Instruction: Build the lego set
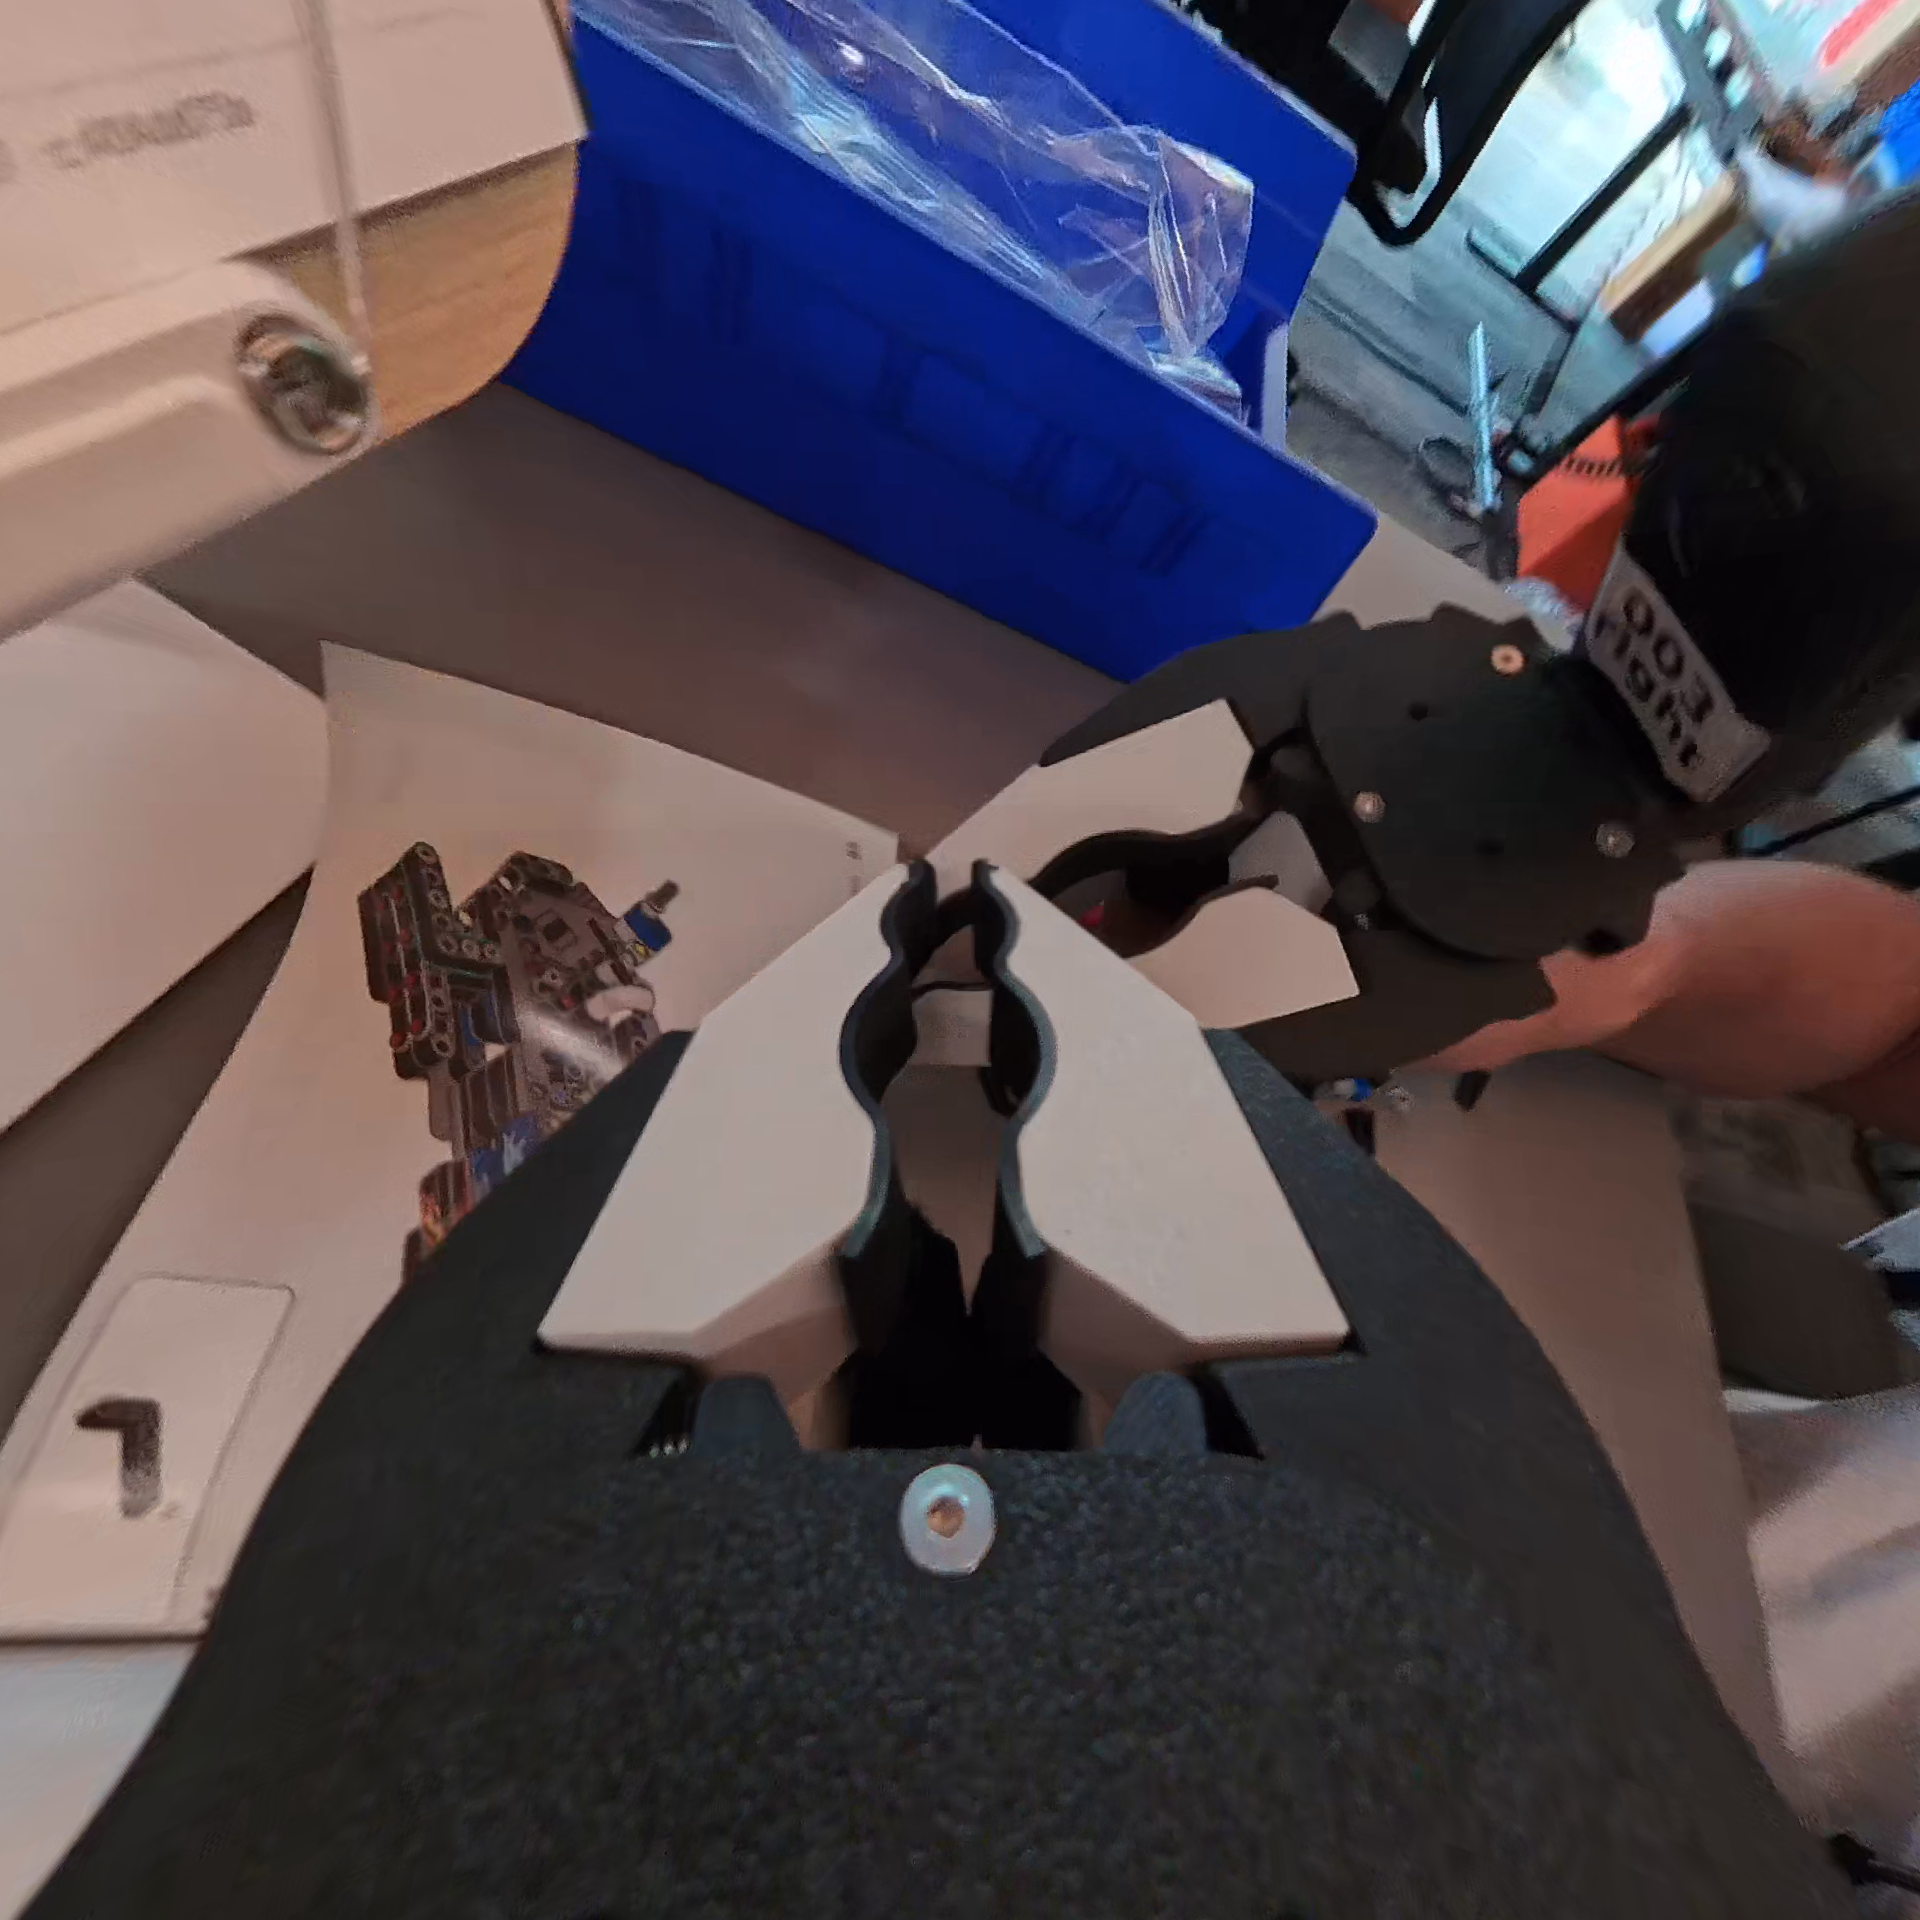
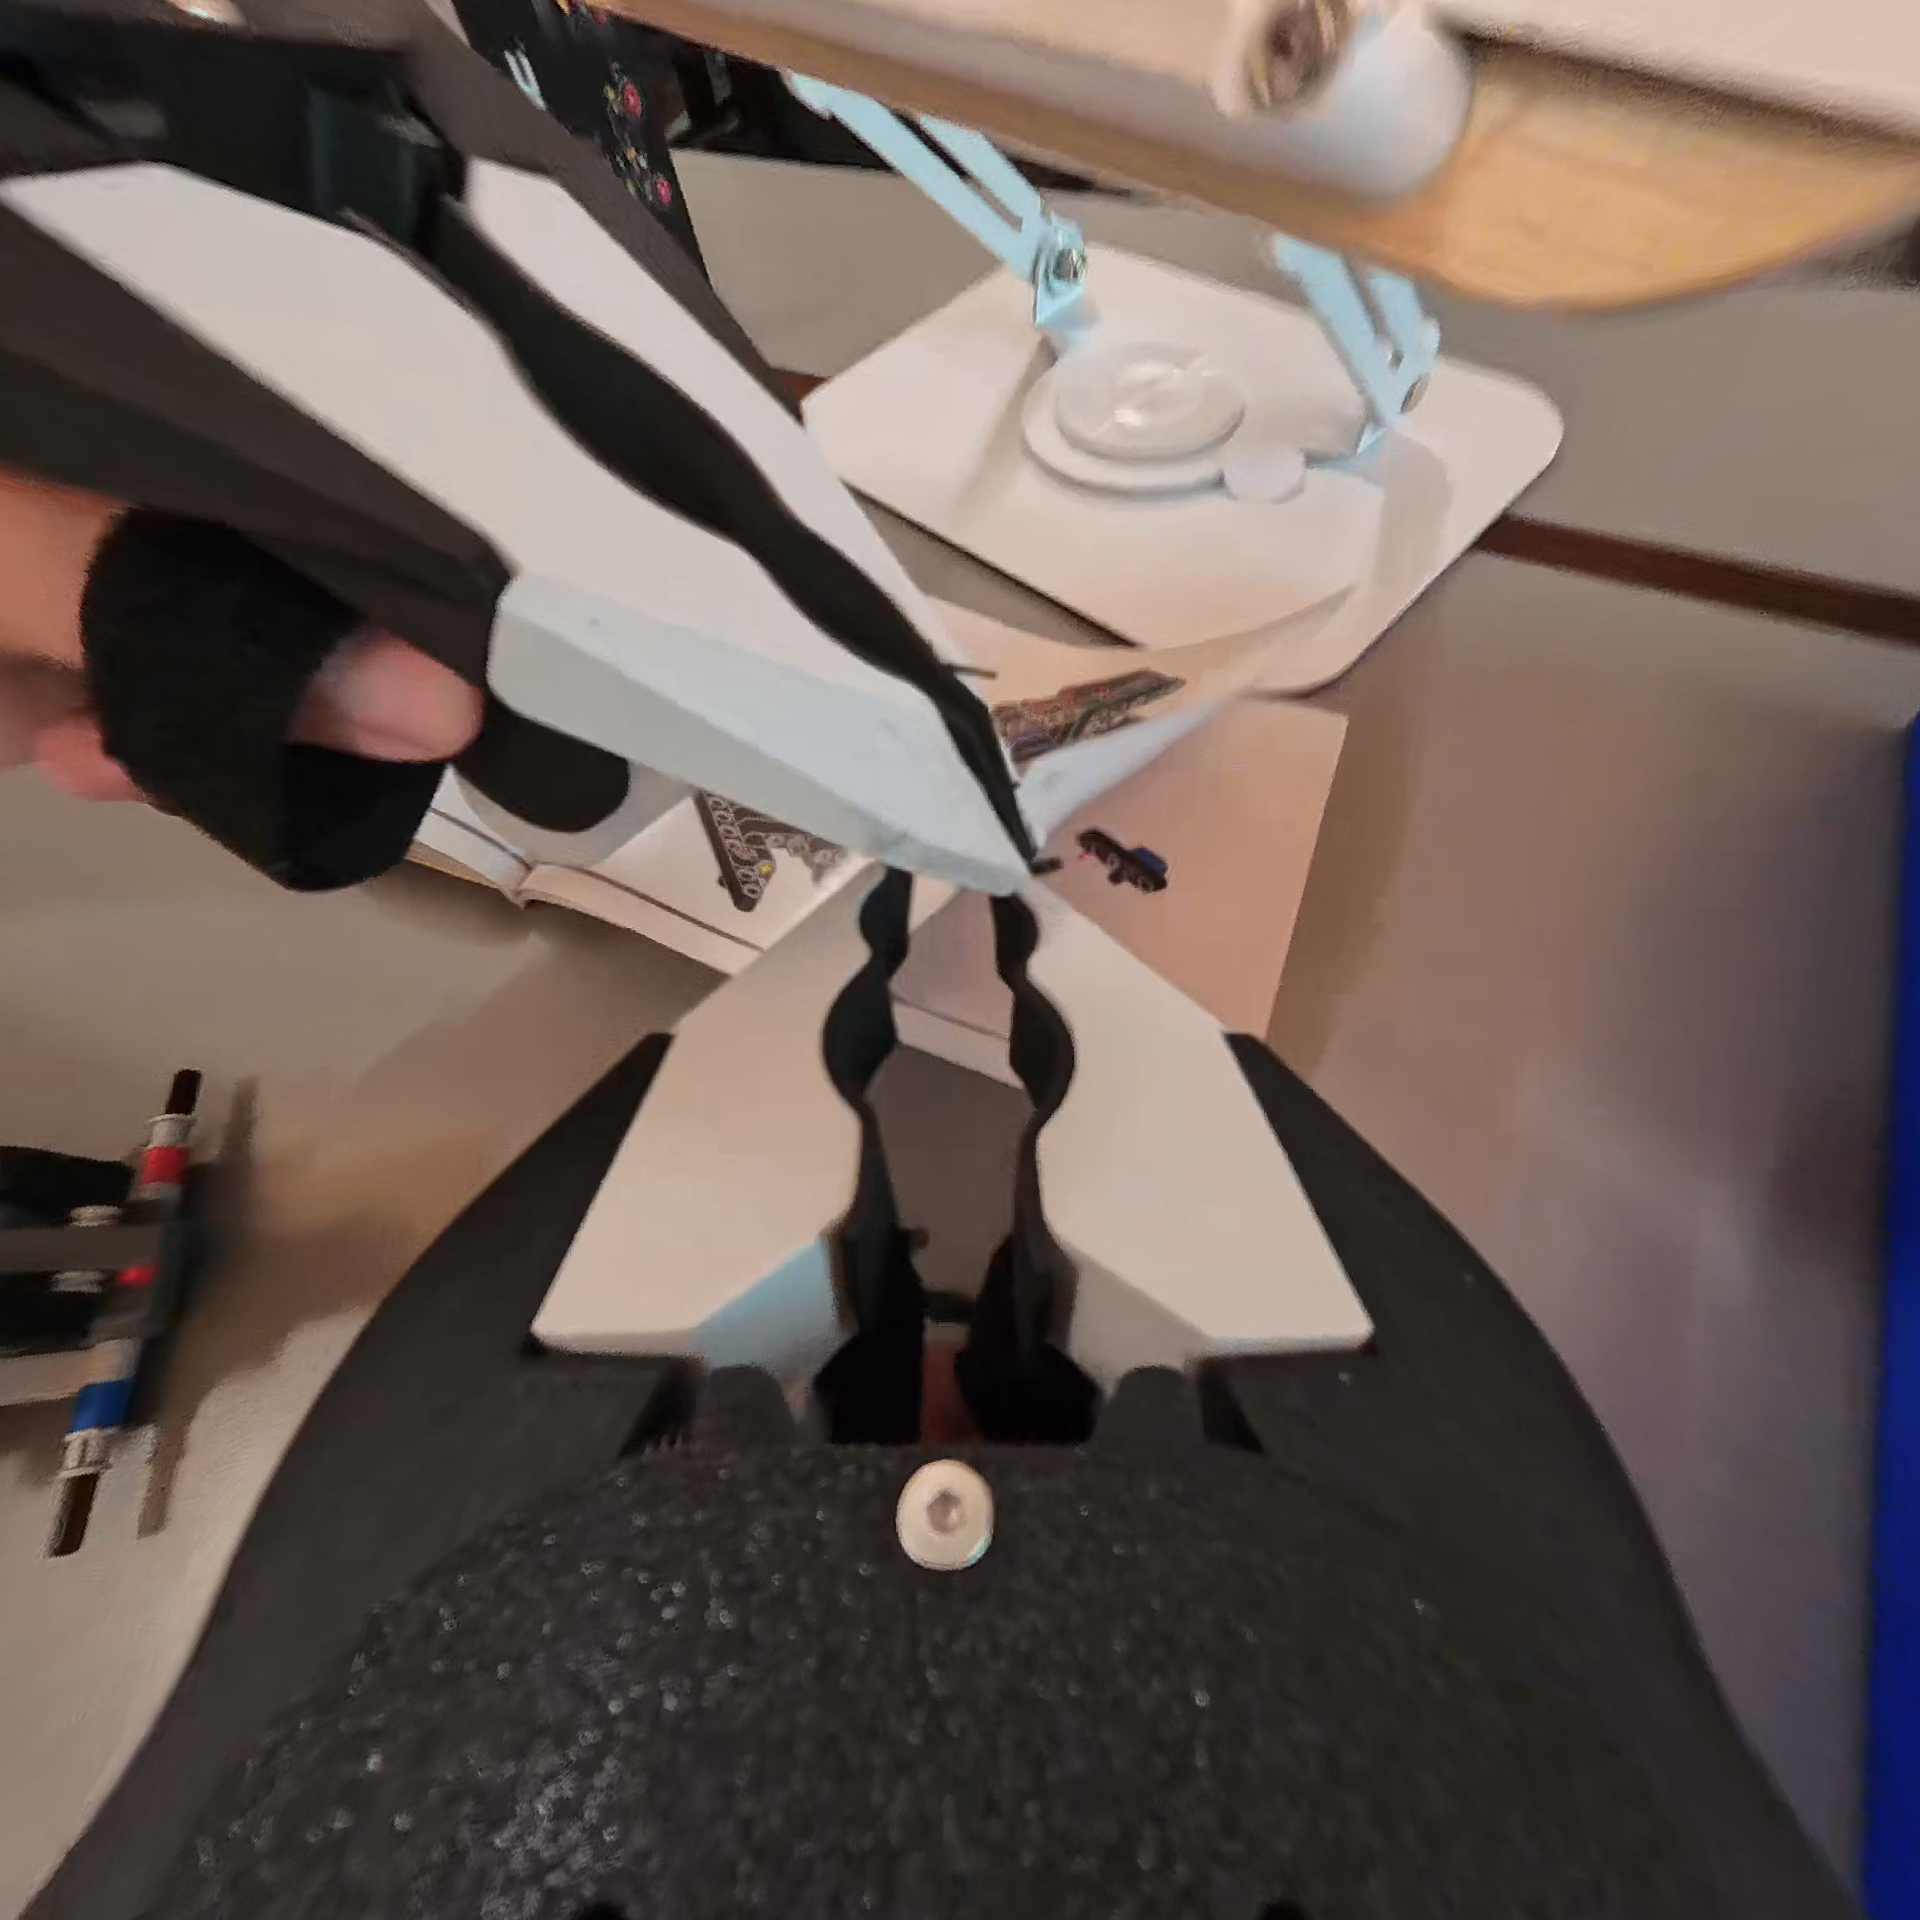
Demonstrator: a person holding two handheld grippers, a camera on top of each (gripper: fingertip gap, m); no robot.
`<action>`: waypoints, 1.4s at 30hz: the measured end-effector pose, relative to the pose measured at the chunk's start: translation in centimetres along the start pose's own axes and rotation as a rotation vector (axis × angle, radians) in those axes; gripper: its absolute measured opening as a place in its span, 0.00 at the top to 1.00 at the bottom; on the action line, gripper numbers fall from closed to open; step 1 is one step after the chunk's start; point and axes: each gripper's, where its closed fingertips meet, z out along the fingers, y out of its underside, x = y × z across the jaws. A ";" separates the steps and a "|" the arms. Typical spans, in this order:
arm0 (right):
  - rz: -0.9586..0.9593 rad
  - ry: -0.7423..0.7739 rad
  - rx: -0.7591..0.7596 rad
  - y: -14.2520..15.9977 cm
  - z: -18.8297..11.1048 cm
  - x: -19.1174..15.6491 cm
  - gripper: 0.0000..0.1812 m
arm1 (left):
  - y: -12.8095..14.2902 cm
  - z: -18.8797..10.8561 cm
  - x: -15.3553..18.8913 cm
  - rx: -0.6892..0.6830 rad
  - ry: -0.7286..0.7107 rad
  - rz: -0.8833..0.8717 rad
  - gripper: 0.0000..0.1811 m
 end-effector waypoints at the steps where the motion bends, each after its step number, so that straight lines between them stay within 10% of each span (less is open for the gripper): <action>1: -0.052 0.015 0.027 -0.5 -0.2 -0.3 0.96 | -0.1 -0.7 0.1 0.020 0.018 -0.067 0.86; 13: -0.862 0.218 0.104 -2.0 -0.8 -7.8 1.00 | 4.3 -10.8 -2.0 0.037 -0.016 -0.473 0.74; 18: -0.871 0.220 0.115 -2.2 -0.9 -8.4 1.00 | 5.6 -13.8 -3.0 0.097 -0.093 -0.466 0.75; 22: -0.926 0.198 0.147 -2.6 -0.8 -10.4 1.00 | 5.7 -12.7 -1.0 0.124 0.117 -0.579 0.74; 25: -0.952 0.192 0.144 -2.6 -0.6 -11.1 1.00 | 5.7 -12.7 -1.7 0.164 0.115 -0.592 1.00; 28: -0.868 0.062 0.163 -2.4 -1.0 -12.6 0.93 | 6.7 -13.9 -3.0 0.152 0.041 -0.565 1.00; 32: -0.605 -0.205 0.144 -3.2 -2.9 -13.7 0.76 | 9.4 -18.0 -4.9 0.106 -0.053 -0.543 1.00; 42: -0.427 -0.314 -0.103 -3.6 1.2 -12.0 0.86 | 17.7 -24.5 -7.8 -0.053 -0.090 -0.691 1.00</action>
